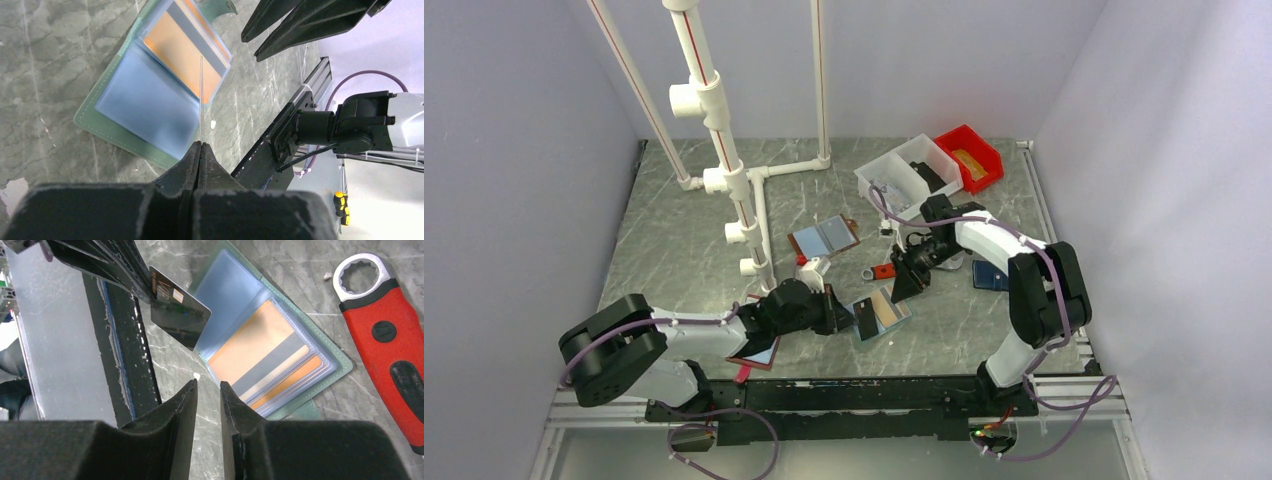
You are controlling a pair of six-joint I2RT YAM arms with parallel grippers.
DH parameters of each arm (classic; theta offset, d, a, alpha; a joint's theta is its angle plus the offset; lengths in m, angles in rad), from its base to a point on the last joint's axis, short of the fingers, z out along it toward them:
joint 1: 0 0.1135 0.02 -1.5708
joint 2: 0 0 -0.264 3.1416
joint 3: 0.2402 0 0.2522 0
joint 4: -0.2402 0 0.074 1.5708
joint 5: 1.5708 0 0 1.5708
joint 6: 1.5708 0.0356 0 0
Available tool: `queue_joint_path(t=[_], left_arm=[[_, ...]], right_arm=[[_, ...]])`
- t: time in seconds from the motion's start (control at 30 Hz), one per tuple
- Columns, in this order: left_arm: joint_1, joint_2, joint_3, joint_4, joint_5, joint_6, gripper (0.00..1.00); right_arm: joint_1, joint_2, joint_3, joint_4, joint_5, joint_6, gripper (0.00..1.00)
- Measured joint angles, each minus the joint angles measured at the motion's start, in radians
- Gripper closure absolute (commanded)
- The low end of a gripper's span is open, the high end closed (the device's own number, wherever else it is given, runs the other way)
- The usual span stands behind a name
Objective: Take the credit cards out of the card holder
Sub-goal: Remove the credit card from the card holder.
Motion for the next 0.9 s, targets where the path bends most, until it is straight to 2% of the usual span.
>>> queue_joint_path(t=[0.6, 0.9], left_arm=[[-0.075, -0.017, 0.027, 0.049, -0.061, 0.108, 1.00], [-0.093, -0.022, 0.027, 0.109, -0.070, 0.123, 1.00]], right_arm=[[-0.077, -0.050, 0.000, -0.079, -0.133, -0.087, 0.67], [-0.087, -0.050, 0.000, -0.126, -0.168, -0.130, 0.60]])
